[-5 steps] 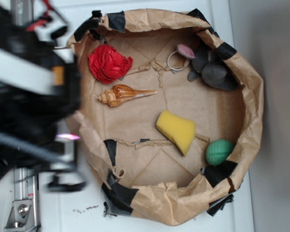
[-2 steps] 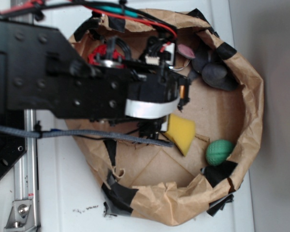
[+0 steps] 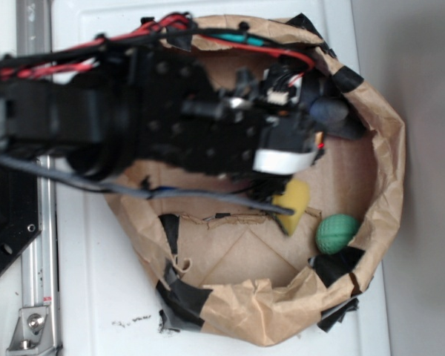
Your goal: Grab the gray animal.
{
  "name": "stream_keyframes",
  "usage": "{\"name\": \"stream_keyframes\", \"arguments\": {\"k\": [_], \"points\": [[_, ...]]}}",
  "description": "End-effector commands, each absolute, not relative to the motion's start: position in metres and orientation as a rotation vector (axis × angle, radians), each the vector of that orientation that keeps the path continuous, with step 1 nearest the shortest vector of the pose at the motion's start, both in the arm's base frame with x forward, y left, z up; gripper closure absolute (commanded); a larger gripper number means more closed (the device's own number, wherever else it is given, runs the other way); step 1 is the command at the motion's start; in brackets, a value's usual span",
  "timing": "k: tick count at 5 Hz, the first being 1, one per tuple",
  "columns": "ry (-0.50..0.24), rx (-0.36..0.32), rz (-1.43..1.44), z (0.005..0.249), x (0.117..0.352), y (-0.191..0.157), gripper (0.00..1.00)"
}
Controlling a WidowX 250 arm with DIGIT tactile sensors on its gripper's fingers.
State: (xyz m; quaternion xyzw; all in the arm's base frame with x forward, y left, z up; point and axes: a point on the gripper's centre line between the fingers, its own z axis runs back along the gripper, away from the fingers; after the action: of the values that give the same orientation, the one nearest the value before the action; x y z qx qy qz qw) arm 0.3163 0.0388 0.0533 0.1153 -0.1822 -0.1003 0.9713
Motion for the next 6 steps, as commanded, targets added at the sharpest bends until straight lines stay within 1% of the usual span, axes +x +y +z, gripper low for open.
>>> {"name": "stream_keyframes", "arguments": {"k": [1,2,3,4,5,6], "points": [[-0.442,0.216,-0.156,0.09,0.347,0.053,0.0],[-0.418,0.231,-0.142,0.08,0.35,0.057,0.0],[-0.388,0.28,-0.124,0.066,0.35,0.063,0.0],[-0.354,0.333,-0.1,0.046,0.352,0.07,0.0],[-0.353,0.315,-0.069,0.038,0.355,0.071,0.77],[-0.359,0.343,-0.052,0.049,0.351,0.069,1.0]]}}
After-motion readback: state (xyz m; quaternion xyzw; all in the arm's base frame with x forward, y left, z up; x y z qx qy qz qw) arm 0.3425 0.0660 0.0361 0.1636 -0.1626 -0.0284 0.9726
